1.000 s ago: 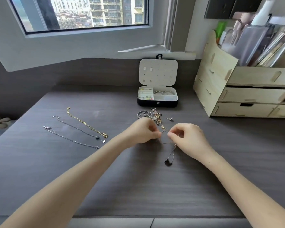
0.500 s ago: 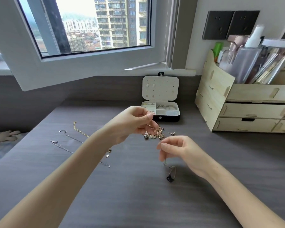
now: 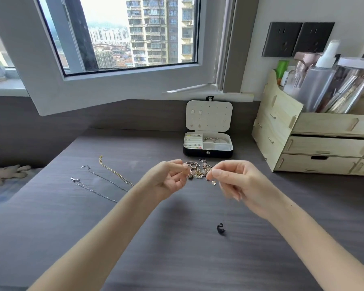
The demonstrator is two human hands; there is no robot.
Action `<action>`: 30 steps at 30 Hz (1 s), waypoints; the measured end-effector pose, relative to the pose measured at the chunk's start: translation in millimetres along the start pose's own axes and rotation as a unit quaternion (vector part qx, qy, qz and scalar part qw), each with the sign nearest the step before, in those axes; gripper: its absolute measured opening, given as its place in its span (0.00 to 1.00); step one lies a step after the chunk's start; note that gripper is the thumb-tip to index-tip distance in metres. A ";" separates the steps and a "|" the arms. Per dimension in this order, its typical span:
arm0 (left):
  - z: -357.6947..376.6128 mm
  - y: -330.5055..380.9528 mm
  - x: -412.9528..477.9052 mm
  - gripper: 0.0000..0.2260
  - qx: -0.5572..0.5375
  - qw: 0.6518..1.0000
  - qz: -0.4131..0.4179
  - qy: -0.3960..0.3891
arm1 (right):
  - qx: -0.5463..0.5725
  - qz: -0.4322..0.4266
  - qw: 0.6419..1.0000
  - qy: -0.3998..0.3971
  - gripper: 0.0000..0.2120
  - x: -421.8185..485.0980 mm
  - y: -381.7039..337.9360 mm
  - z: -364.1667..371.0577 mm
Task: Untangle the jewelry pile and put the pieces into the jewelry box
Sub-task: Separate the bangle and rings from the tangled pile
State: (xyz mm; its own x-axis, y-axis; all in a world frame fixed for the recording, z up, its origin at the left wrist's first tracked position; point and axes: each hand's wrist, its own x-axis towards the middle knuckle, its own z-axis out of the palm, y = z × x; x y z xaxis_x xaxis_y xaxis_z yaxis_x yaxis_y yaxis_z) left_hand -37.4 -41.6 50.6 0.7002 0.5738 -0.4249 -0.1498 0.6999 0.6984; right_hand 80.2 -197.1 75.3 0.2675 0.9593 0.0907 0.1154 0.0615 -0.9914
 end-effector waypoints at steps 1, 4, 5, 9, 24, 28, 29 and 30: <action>-1.3 -1.0 0.3 0.08 -0.019 1.000 -0.004 0.012 | -0.001 -0.003 1.000 0.005 0.10 1.7 -2.4 -0.6; -3.9 -3.8 -4.4 0.06 0.101 0.994 0.020 -0.046 | -0.032 0.000 0.999 -0.012 0.11 5.8 -10.4 -2.0; -3.8 -3.9 -7.4 0.07 0.172 0.980 0.038 -0.096 | -0.048 0.003 0.999 -0.024 0.12 6.9 -13.2 -2.0; 1.3 -4.1 -19.6 0.08 0.323 0.906 0.091 -0.257 | -0.084 0.028 0.995 -0.045 0.14 11.4 -21.3 -1.7; -28.4 -7.0 -14.9 0.03 0.330 0.924 0.051 -0.187 | -0.097 0.099 0.990 -0.035 0.11 15.1 7.8 -20.8; -30.4 -8.3 -8.4 0.06 0.330 0.930 0.062 -0.148 | -0.196 0.126 0.970 -0.064 0.12 14.0 22.3 -22.7; -29.2 -9.1 -7.6 0.07 0.339 0.926 0.073 -0.147 | -0.263 0.115 0.956 -0.054 0.12 14.2 26.9 -21.5; -27.5 -10.5 -6.7 0.08 0.347 0.922 0.084 -0.152 | -0.326 0.094 0.940 -0.029 0.11 14.2 30.6 -18.8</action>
State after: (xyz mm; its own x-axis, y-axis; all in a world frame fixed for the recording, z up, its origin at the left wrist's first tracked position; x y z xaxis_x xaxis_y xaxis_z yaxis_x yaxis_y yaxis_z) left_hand -59.7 -41.1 30.3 0.8864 0.4305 -0.1701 0.1356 0.1100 0.9846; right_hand 105.6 -186.8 47.9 0.2913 0.9510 -0.1038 0.6386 -0.2741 -0.7190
